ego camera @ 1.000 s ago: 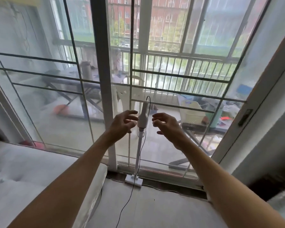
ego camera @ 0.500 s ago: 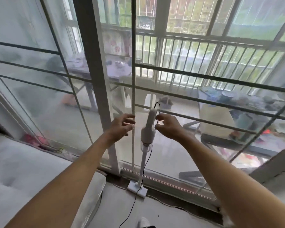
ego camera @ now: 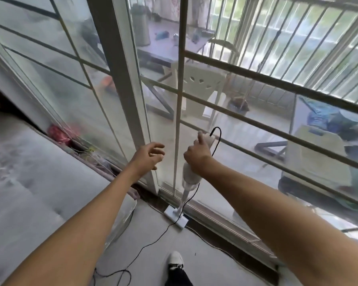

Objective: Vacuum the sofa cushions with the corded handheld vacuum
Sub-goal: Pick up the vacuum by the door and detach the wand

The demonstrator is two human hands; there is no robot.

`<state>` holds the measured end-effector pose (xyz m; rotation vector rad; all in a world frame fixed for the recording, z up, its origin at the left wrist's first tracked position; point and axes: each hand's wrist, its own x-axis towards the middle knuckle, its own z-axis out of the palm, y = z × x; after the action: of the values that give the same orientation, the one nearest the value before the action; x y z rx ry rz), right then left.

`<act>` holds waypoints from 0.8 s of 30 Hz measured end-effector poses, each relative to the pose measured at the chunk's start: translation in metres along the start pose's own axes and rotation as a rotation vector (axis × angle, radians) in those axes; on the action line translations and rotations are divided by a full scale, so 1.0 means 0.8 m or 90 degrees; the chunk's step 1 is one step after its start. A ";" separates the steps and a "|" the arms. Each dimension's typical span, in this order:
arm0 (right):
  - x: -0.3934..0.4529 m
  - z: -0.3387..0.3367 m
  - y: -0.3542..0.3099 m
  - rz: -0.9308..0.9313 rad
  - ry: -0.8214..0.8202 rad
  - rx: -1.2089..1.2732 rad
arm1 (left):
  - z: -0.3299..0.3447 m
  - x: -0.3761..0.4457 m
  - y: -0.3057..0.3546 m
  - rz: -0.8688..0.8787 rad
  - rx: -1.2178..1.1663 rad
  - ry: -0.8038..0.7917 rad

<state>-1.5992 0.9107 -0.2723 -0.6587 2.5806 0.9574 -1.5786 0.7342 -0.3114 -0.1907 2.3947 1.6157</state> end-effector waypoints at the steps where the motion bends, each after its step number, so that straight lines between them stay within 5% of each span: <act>1: 0.003 0.000 -0.003 -0.009 -0.014 -0.018 | 0.001 0.002 -0.003 -0.006 -0.002 0.001; 12: -0.024 0.002 -0.029 -0.086 -0.090 -0.026 | 0.000 -0.029 -0.041 -0.047 -0.012 0.002; 24: -0.185 -0.023 -0.110 0.029 -0.127 0.143 | -0.001 -0.188 -0.051 0.016 0.016 -0.100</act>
<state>-1.4305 0.8850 -0.2414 -0.4229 2.4838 0.6920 -1.4238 0.7140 -0.3065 -0.0286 2.3058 1.5499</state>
